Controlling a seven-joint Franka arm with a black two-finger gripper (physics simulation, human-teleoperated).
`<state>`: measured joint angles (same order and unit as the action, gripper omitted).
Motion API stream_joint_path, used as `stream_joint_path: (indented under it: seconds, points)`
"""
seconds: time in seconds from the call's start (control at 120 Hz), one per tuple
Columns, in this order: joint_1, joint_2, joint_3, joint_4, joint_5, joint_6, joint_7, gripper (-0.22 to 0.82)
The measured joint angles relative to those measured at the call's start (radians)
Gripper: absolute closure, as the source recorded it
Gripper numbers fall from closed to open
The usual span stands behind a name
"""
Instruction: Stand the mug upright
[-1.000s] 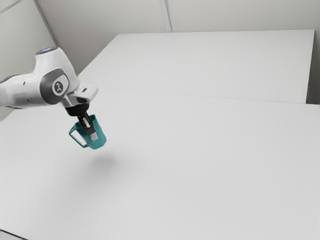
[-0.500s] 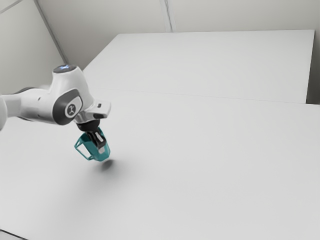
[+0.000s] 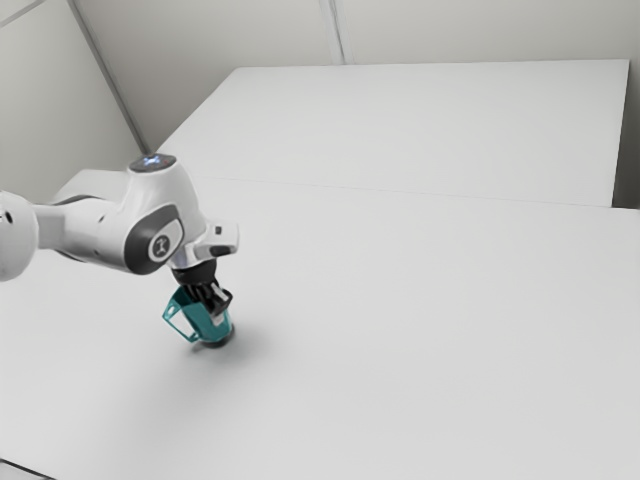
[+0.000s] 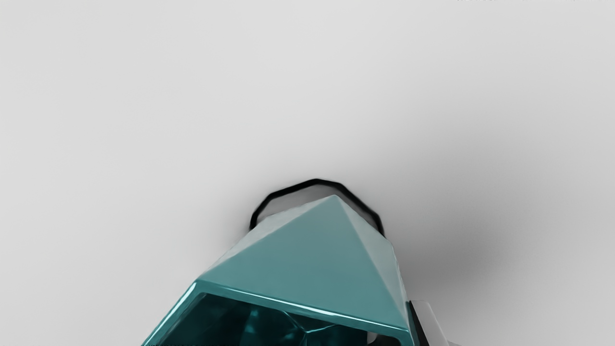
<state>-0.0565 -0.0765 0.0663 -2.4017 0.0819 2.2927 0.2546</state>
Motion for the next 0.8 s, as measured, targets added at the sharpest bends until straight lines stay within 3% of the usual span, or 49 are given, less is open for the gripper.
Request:
stream_joint_path:
  seconds: [0.267,0.542,0.8]
  points:
    - [-0.011,0.026,-0.001,-0.002,0.001,0.033,-0.072,0.77]
    - [-0.015,0.012,-0.008,-0.001,-0.011,0.042,-0.104,0.36]
    - [-0.016,-0.025,-0.013,0.033,-0.022,0.021,-0.118,0.13]
